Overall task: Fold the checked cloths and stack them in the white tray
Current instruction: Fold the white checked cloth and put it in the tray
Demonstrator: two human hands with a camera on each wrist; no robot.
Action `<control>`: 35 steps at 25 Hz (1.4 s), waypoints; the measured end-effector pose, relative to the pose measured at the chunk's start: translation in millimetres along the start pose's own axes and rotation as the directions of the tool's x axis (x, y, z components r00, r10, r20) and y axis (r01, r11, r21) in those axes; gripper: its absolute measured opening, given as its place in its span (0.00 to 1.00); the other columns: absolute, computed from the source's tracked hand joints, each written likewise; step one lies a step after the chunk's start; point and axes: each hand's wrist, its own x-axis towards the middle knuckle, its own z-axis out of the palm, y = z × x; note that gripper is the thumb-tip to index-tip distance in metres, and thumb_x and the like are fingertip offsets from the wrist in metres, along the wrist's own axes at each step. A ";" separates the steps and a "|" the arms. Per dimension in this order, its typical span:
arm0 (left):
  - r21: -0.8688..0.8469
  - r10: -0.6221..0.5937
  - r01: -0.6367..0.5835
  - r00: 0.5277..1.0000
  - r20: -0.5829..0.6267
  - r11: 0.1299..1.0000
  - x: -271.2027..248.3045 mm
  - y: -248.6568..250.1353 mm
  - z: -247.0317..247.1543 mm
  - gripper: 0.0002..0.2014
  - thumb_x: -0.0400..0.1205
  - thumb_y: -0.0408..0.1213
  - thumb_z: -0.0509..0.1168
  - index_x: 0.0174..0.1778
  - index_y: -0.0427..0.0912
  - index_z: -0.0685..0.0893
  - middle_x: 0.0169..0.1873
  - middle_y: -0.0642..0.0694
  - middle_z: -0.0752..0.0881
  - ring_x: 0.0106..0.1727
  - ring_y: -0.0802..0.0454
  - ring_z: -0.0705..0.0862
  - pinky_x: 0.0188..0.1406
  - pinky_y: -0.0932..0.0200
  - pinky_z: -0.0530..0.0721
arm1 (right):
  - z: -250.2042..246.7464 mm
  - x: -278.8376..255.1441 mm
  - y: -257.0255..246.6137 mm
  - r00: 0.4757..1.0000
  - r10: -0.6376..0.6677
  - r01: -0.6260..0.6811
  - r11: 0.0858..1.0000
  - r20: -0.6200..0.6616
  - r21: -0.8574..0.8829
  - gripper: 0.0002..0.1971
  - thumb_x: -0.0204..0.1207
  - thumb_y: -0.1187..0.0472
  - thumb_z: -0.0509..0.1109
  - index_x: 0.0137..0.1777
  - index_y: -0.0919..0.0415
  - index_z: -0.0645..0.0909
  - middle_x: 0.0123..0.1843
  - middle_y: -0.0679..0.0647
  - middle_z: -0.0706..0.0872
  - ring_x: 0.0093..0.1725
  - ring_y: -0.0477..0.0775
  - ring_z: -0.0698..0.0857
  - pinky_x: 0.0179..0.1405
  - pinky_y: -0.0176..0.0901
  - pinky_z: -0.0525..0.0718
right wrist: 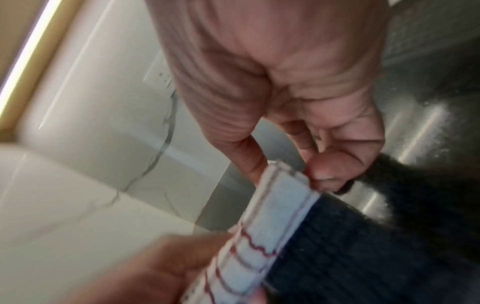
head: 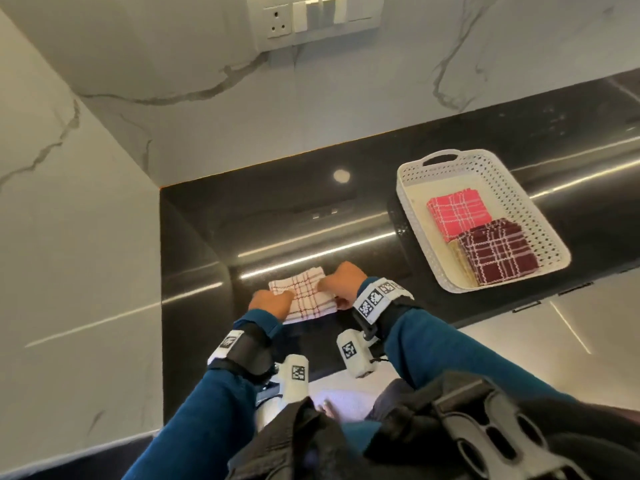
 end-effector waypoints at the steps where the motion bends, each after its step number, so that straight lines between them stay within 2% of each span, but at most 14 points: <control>1: -0.105 -0.017 0.019 1.000 0.025 0.994 -2.3 0.9 -1.4 0.23 0.81 0.45 0.71 0.59 0.26 0.83 0.42 0.41 0.87 0.38 0.43 0.83 0.38 0.55 0.79 | -7.4 -2.5 -0.4 0.995 0.047 -0.055 0.994 0.090 0.089 0.17 0.70 0.60 0.76 0.56 0.70 0.85 0.53 0.67 0.91 0.51 0.65 0.92 0.39 0.49 0.88; 3: -0.311 -0.049 0.088 0.990 0.132 0.946 -18.3 5.7 -4.2 0.19 0.82 0.43 0.71 0.56 0.26 0.86 0.34 0.41 0.89 0.32 0.46 0.85 0.33 0.57 0.80 | -24.6 -9.4 1.2 0.976 0.059 -0.095 0.981 0.209 0.168 0.20 0.72 0.61 0.77 0.60 0.72 0.84 0.54 0.68 0.92 0.46 0.63 0.90 0.35 0.47 0.81; 4: -0.396 -0.033 0.114 0.978 0.206 0.911 -27.3 8.8 -2.4 0.17 0.83 0.41 0.71 0.55 0.29 0.87 0.36 0.40 0.92 0.33 0.47 0.88 0.34 0.56 0.83 | -35.2 -14.2 2.5 0.973 0.035 -0.078 0.980 0.227 0.185 0.19 0.73 0.62 0.77 0.61 0.72 0.84 0.53 0.66 0.92 0.44 0.61 0.88 0.35 0.46 0.79; 7: -0.546 0.074 0.138 0.934 0.349 0.827 -50.1 33.2 11.6 0.14 0.83 0.36 0.70 0.60 0.30 0.86 0.52 0.33 0.92 0.52 0.39 0.91 0.54 0.45 0.88 | -82.1 -30.4 5.2 0.980 -0.126 0.085 0.963 0.151 0.255 0.12 0.74 0.64 0.77 0.56 0.66 0.87 0.52 0.60 0.93 0.51 0.58 0.92 0.49 0.51 0.86; 9: -0.564 0.190 0.070 0.901 0.389 0.823 -59.7 74.0 24.1 0.16 0.83 0.36 0.70 0.64 0.34 0.84 0.57 0.34 0.90 0.59 0.37 0.90 0.59 0.41 0.86 | -132.7 -43.3 3.6 0.967 -0.250 0.223 0.928 0.054 0.298 0.12 0.73 0.66 0.78 0.56 0.64 0.87 0.50 0.57 0.94 0.51 0.57 0.93 0.50 0.51 0.90; 12: -0.589 0.344 -0.042 0.845 0.411 0.807 -74.8 169.0 64.1 0.14 0.83 0.33 0.69 0.65 0.35 0.83 0.57 0.36 0.90 0.57 0.40 0.90 0.55 0.42 0.89 | -234.9 -54.2 2.9 0.937 -0.341 0.349 0.901 -0.078 0.257 0.13 0.76 0.65 0.78 0.60 0.62 0.87 0.51 0.55 0.94 0.49 0.54 0.94 0.44 0.46 0.90; 15: -0.506 0.383 -0.143 0.828 0.410 0.850 -72.5 254.7 122.1 0.12 0.84 0.30 0.68 0.63 0.35 0.84 0.56 0.38 0.91 0.57 0.41 0.91 0.57 0.41 0.89 | -327.4 -42.9 15.2 0.934 -0.319 0.347 0.917 -0.160 0.197 0.11 0.78 0.63 0.77 0.60 0.60 0.87 0.51 0.54 0.94 0.51 0.55 0.94 0.52 0.53 0.91; 18: -0.353 0.324 -0.180 0.854 0.407 0.918 -49.0 292.9 181.9 0.11 0.82 0.32 0.72 0.60 0.36 0.86 0.56 0.39 0.91 0.56 0.42 0.91 0.58 0.41 0.89 | -376.7 -8.9 36.8 0.953 -0.239 0.270 0.950 -0.189 0.158 0.12 0.77 0.65 0.78 0.59 0.60 0.87 0.49 0.55 0.94 0.49 0.55 0.94 0.53 0.55 0.91; 23: -0.196 0.214 -0.155 0.918 0.332 0.968 -14.1 298.0 242.8 0.12 0.76 0.36 0.78 0.50 0.34 0.87 0.51 0.36 0.91 0.51 0.38 0.92 0.52 0.38 0.90 | -400.2 37.4 62.8 0.958 -0.195 0.188 0.981 -0.212 -0.057 0.13 0.76 0.65 0.78 0.60 0.62 0.88 0.53 0.57 0.92 0.52 0.56 0.91 0.56 0.56 0.91; 26: -0.069 0.221 -0.210 0.938 0.267 0.975 -7.5 291.9 253.4 0.11 0.74 0.39 0.81 0.40 0.38 0.86 0.46 0.37 0.92 0.47 0.38 0.92 0.49 0.39 0.91 | -400.2 49.3 72.6 0.958 -0.190 0.155 0.973 -0.212 -0.171 0.13 0.76 0.64 0.78 0.60 0.62 0.87 0.54 0.57 0.91 0.54 0.56 0.90 0.61 0.58 0.88; 29: 0.040 0.251 -0.266 0.942 0.222 0.963 -10.6 288.5 255.9 0.11 0.74 0.41 0.80 0.37 0.41 0.84 0.44 0.39 0.91 0.46 0.40 0.91 0.50 0.43 0.91 | -395.2 52.6 77.9 0.962 -0.180 0.122 0.957 -0.206 -0.264 0.13 0.77 0.62 0.77 0.60 0.61 0.87 0.56 0.57 0.91 0.56 0.57 0.89 0.64 0.59 0.86; 31: 0.008 0.267 -0.276 0.937 0.223 0.961 -12.7 285.2 254.2 0.11 0.74 0.40 0.80 0.42 0.40 0.84 0.47 0.39 0.91 0.49 0.38 0.91 0.51 0.41 0.91 | -391.5 47.2 78.1 0.964 -0.170 0.099 0.943 -0.205 -0.319 0.14 0.78 0.59 0.76 0.61 0.62 0.87 0.58 0.58 0.90 0.57 0.58 0.88 0.64 0.58 0.86; 33: -0.016 0.282 -0.285 0.937 0.208 0.958 -17.8 285.4 244.0 0.17 0.77 0.41 0.77 0.56 0.37 0.83 0.50 0.38 0.89 0.51 0.37 0.91 0.53 0.40 0.90 | -390.2 34.5 71.0 0.953 -0.164 0.058 0.926 -0.257 -0.374 0.19 0.80 0.56 0.75 0.67 0.64 0.83 0.65 0.61 0.87 0.63 0.61 0.85 0.67 0.55 0.83; 35: -0.063 0.338 -0.332 0.926 0.170 0.941 -29.0 285.8 217.7 0.21 0.80 0.41 0.74 0.65 0.36 0.78 0.50 0.36 0.89 0.48 0.39 0.92 0.53 0.41 0.91 | -386.3 13.2 57.4 0.904 -0.216 0.032 0.894 -0.369 -0.446 0.23 0.82 0.55 0.71 0.73 0.66 0.77 0.71 0.63 0.82 0.69 0.65 0.81 0.66 0.53 0.79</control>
